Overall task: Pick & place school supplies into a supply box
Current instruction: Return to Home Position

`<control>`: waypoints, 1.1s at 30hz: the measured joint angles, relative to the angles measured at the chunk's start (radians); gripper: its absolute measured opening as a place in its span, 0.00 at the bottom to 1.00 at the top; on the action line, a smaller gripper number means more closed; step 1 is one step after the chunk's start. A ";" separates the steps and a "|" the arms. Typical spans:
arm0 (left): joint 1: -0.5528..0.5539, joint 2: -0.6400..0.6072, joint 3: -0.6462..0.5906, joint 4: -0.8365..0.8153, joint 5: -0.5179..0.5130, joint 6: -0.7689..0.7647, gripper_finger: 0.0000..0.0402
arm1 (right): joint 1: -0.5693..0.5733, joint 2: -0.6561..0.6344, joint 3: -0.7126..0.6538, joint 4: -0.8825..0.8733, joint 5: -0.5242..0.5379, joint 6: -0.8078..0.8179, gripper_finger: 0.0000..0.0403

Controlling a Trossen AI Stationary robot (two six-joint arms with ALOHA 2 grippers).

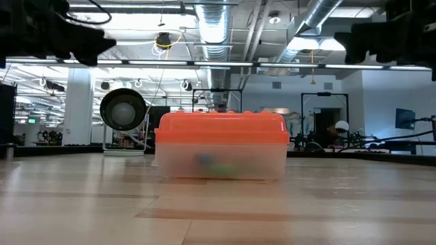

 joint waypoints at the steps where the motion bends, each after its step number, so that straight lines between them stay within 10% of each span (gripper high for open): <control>1: 0.012 0.000 -0.009 0.000 0.016 0.000 0.50 | -0.021 -0.019 -0.014 0.004 -0.001 0.019 0.48; 14: 0.133 0.000 -0.028 -0.021 0.187 0.007 0.50 | -0.111 -0.319 -0.044 -0.283 -0.162 0.055 0.48; 33: 0.007 0.001 -0.091 0.071 0.027 -0.024 0.50 | 0.270 -0.325 -0.049 -0.325 0.441 0.037 0.48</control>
